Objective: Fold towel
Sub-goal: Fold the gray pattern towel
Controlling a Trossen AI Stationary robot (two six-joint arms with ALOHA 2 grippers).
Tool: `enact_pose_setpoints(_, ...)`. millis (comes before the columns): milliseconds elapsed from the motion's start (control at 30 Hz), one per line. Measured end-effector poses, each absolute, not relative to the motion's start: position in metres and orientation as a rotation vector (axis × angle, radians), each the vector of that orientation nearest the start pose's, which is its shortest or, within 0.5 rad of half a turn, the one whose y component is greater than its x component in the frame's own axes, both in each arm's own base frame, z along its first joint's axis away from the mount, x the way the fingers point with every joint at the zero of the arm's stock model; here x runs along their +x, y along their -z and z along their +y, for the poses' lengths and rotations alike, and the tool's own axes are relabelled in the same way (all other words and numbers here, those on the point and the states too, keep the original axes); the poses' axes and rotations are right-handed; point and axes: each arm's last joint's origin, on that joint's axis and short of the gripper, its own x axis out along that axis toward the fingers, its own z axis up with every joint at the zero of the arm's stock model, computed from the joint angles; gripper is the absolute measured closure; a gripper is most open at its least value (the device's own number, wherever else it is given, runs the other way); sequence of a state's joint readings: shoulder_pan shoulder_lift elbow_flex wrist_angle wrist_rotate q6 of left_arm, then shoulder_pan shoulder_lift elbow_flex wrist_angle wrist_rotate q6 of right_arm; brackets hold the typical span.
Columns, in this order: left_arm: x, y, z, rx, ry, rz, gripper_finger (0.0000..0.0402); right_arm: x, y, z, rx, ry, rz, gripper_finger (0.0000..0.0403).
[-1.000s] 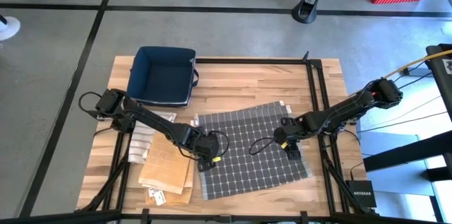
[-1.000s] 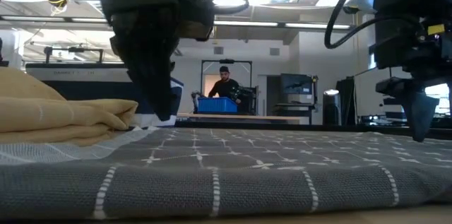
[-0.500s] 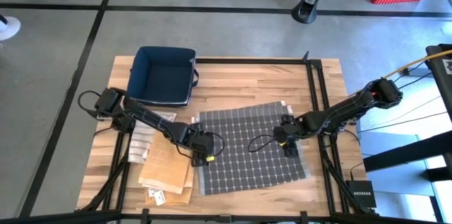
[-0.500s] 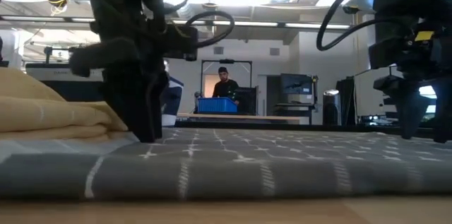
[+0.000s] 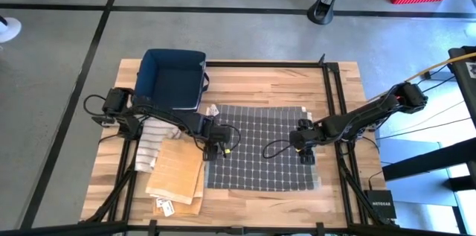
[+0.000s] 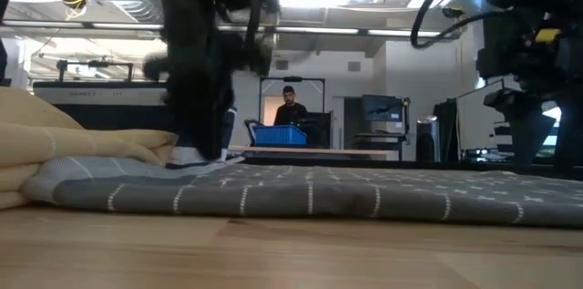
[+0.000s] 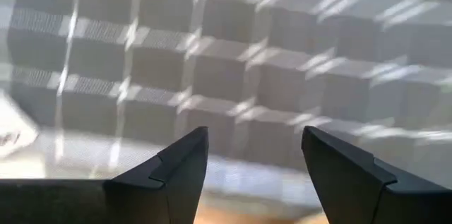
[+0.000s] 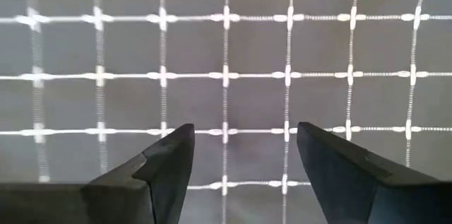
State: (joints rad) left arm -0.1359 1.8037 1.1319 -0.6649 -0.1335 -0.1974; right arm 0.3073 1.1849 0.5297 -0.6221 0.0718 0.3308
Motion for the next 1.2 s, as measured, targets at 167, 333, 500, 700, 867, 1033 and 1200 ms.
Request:
enact_pose_setpoints(167,0.331,-0.163,-0.046,0.032,-0.029,1.294,0.0180,0.171,-0.161,0.052,0.079,-0.007,1.216,0.0150)
enact_pose_setpoints(333,0.327,-0.146,-0.038,0.042,-0.015,1.332,0.0180,0.171,-0.161,0.053,0.081,-0.005,1.210,0.0150)
enact_pose_setpoints(500,0.325,-0.137,-0.027,-0.001,-0.019,1.332,0.0180,0.172,-0.162,0.053,0.085,0.003,1.202,0.0150)
enact_pose_setpoints(700,0.321,-0.132,-0.026,-0.030,-0.008,1.350,0.0180,0.172,-0.161,0.053,0.096,0.008,1.206,0.0150)
enact_pose_setpoints(867,0.320,-0.131,-0.027,-0.050,-0.020,1.355,0.0180,0.171,-0.160,0.053,0.104,-0.012,1.231,0.0150)
enact_pose_setpoints(1033,0.320,-0.130,-0.027,-0.061,-0.031,1.357,0.0180,0.166,-0.159,0.060,0.133,-0.014,1.266,0.0150)
enact_pose_setpoints(1200,0.320,-0.130,-0.027,-0.064,-0.034,1.351,0.0180,0.150,-0.156,0.074,0.126,0.040,1.348,0.0150)
